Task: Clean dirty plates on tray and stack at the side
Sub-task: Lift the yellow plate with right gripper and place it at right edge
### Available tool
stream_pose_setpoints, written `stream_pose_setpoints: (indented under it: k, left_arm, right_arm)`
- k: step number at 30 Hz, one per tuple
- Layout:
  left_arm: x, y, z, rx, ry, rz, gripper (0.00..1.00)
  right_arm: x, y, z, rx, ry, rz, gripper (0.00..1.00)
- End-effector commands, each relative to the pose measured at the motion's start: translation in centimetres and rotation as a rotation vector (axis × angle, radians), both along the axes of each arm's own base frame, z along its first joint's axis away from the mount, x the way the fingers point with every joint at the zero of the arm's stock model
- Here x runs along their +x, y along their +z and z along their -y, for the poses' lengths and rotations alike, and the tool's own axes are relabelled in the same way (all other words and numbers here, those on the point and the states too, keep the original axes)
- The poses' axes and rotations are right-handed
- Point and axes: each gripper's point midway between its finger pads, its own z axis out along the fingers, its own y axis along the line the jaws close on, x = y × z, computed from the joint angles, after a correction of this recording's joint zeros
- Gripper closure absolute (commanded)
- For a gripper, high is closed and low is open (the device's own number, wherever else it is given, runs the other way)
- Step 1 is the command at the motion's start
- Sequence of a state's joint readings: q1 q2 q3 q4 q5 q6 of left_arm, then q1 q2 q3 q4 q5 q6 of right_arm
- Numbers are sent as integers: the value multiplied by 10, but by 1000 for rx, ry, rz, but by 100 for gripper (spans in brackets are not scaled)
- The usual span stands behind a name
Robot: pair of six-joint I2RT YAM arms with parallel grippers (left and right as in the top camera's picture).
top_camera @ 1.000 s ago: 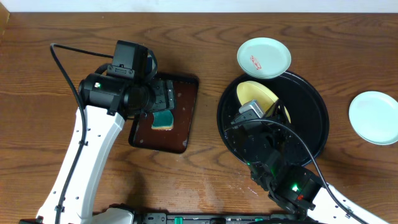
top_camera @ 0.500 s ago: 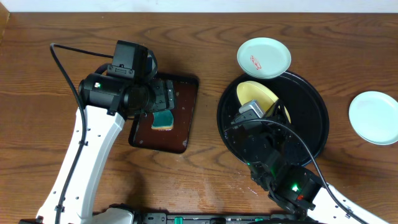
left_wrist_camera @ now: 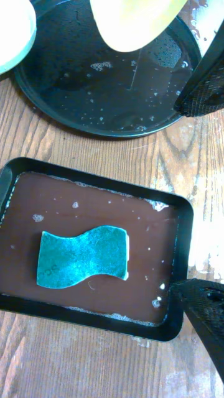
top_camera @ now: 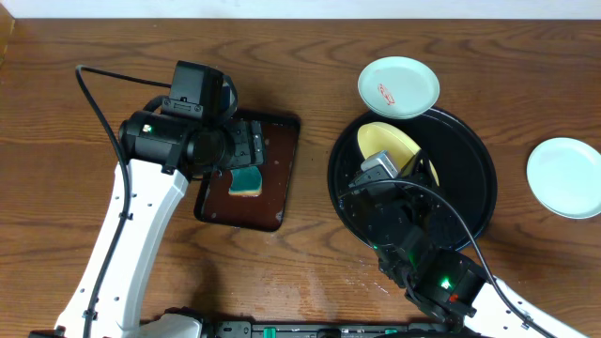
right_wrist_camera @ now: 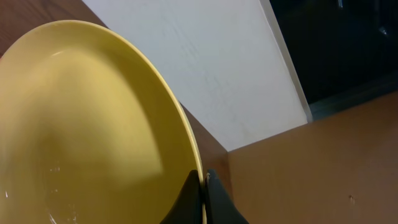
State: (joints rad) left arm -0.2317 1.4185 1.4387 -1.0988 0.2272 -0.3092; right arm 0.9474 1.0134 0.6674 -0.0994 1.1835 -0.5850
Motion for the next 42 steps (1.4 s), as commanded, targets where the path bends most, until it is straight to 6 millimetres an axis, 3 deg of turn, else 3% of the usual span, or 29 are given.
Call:
stream_pose_setpoints:
  k: [1, 4, 8, 12, 16, 19, 22, 27, 31, 34, 35, 36, 37, 40, 42]
  left_arm:
    - [1, 4, 0, 1, -7, 12, 16]
    - [1, 4, 0, 1, -7, 12, 16]
    - [1, 4, 0, 1, -7, 12, 16]
    - [1, 4, 0, 1, -7, 12, 16]
    - [1, 4, 0, 1, -7, 12, 16]
    - [1, 4, 0, 1, -7, 12, 16]
    - [1, 4, 0, 1, -7, 12, 16]
    - [1, 4, 0, 1, -7, 12, 16]
    - [1, 4, 0, 1, -7, 12, 16]
    - [1, 4, 0, 1, -7, 12, 16]
    - [1, 4, 0, 1, -7, 12, 16]
    - [1, 4, 0, 1, -7, 12, 16]
    - [1, 4, 0, 1, -7, 12, 16]
    - [1, 4, 0, 1, -7, 12, 16]
    - [1, 4, 0, 1, -7, 12, 16]
  right_arm:
    - [-1, 3, 4, 46, -31, 25, 99]
    - [3, 1, 13, 115, -75, 44, 99]
    - [12, -8, 41, 340, -197, 91, 99]
    - [33, -53, 57, 584, -186, -93, 99]
    - [46, -78, 95, 903, -262, -184, 99]
    - [49, -84, 144, 1158, -385, -144, 99]
    - [36, -88, 217, 1361, -614, 17, 99]
    - [-9, -109, 319, 1438, -956, 240, 99]
    - [-37, -142, 369, 1425, -1151, 302, 99]
    - [-45, -166, 391, 1432, -1223, 314, 99]
    - [-45, -171, 395, 1436, -1230, 315, 92]
    - [-41, -177, 396, 1448, -1212, 296, 69]
    - [-30, -182, 392, 1459, -1144, 233, 52]
    - [0, -177, 370, 1541, -956, 124, 62]
    - [24, -160, 352, 1593, -813, 87, 61]
